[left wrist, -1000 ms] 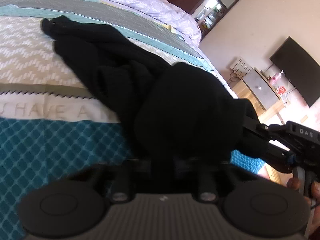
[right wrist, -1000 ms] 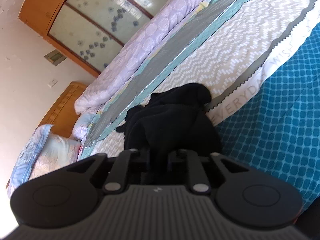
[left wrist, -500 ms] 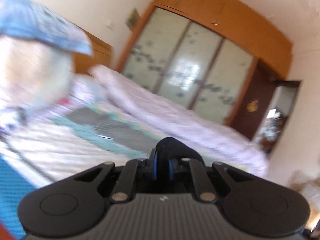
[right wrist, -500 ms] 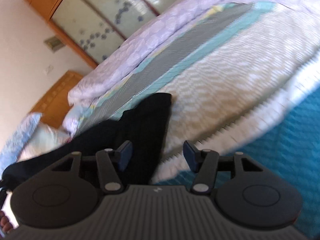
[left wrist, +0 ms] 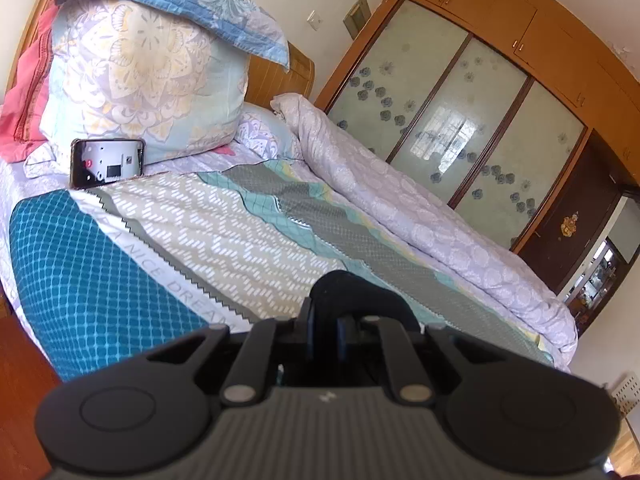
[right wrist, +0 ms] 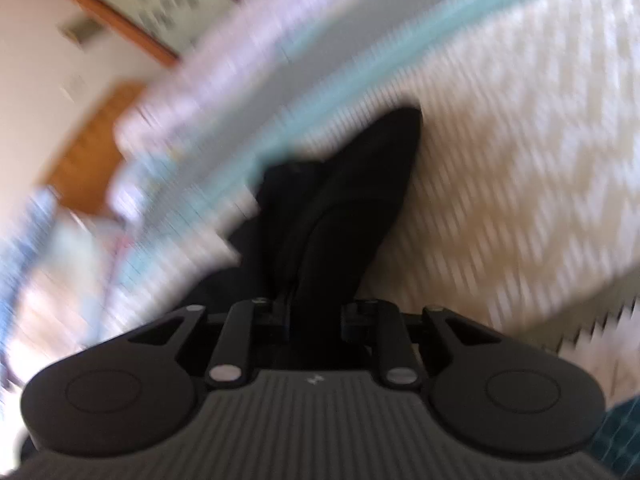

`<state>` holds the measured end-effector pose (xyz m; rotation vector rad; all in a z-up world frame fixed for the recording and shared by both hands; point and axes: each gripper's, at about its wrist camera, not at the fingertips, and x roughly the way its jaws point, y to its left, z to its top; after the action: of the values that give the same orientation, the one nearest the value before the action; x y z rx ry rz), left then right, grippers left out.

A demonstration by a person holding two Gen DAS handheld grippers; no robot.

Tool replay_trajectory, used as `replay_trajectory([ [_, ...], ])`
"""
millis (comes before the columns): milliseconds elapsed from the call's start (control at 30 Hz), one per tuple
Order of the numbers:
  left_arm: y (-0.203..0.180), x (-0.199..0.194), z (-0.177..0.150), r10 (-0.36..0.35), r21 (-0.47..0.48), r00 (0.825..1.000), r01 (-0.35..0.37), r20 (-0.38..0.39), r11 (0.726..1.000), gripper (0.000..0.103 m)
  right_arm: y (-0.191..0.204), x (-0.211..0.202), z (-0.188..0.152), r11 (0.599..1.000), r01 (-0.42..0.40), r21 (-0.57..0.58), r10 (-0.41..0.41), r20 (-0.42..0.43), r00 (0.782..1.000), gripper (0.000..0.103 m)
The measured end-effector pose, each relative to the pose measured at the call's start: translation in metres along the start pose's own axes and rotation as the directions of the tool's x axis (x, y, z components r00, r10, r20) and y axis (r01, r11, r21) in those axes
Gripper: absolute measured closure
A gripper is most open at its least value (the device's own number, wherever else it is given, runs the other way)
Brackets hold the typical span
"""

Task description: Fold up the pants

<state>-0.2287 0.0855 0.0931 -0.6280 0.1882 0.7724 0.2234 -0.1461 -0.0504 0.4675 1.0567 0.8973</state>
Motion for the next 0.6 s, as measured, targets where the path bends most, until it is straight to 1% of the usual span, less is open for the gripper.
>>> replay_trajectory([
  [33,0.000,-0.005,0.000,-0.005,-0.008,1.000,0.005,-0.005,1.000,0.094,0.002,-0.019,0.014,0.999,-0.038,0.016,0.037,0.050,0.998,0.082],
  [67,0.001,-0.003,0.003,-0.015,-0.013,1.000,0.015,-0.011,1.000,0.094,0.005,-0.038,0.027,0.998,-0.059,0.020,0.056,0.100,0.993,0.082],
  [100,0.003,-0.003,0.007,-0.024,-0.024,0.999,0.024,-0.021,0.999,0.094,0.011,-0.064,0.043,0.997,-0.080,0.004,0.078,0.169,0.983,0.082],
  [133,0.001,0.000,0.012,-0.039,-0.033,0.999,0.038,-0.030,0.999,0.094,0.018,-0.092,0.056,0.994,-0.104,-0.034,0.109,0.245,0.963,0.082],
  [167,-0.001,0.004,0.013,-0.067,-0.046,0.997,0.065,-0.035,0.997,0.094,0.026,-0.126,0.068,0.986,-0.138,-0.092,0.161,0.336,0.928,0.083],
  [233,-0.009,0.013,0.012,-0.127,-0.073,0.991,0.123,-0.046,0.990,0.093,0.037,-0.192,0.081,0.960,-0.191,-0.206,0.268,0.471,0.840,0.084],
  [267,-0.015,0.018,0.009,-0.148,-0.077,0.988,0.143,-0.055,0.987,0.093,0.038,-0.218,0.082,0.952,-0.191,-0.237,0.290,0.510,0.810,0.084],
  [300,-0.022,0.022,0.005,-0.164,-0.077,0.984,0.159,-0.066,0.984,0.093,0.038,-0.241,0.083,0.951,-0.175,-0.256,0.290,0.536,0.793,0.084],
  [333,-0.025,0.024,0.002,-0.180,-0.083,0.980,0.173,-0.082,0.981,0.093,0.034,-0.261,0.081,0.955,-0.141,-0.261,0.268,0.554,0.788,0.084],
  [367,-0.031,0.027,-0.003,-0.191,-0.090,0.976,0.182,-0.105,0.979,0.093,0.028,-0.276,0.076,0.960,-0.104,-0.259,0.239,0.568,0.788,0.084],
  [433,-0.039,0.040,-0.015,-0.199,-0.099,0.965,0.185,-0.169,0.978,0.093,0.002,-0.300,0.058,0.970,-0.044,-0.239,0.178,0.579,0.796,0.084],
  [467,-0.044,0.043,-0.022,-0.196,-0.096,0.959,0.180,-0.206,0.979,0.093,-0.011,-0.306,0.049,0.977,-0.012,-0.213,0.137,0.584,0.800,0.084],
  [533,-0.052,0.054,-0.036,-0.159,-0.069,0.941,0.145,-0.300,0.987,0.093,-0.046,-0.315,0.024,0.991,0.064,-0.118,0.018,0.589,0.808,0.084],
  [600,-0.052,0.066,-0.049,-0.136,-0.057,0.916,0.124,-0.378,0.991,0.093,-0.081,-0.316,0.003,0.989,0.148,-0.024,-0.110,0.559,0.822,0.082],
])
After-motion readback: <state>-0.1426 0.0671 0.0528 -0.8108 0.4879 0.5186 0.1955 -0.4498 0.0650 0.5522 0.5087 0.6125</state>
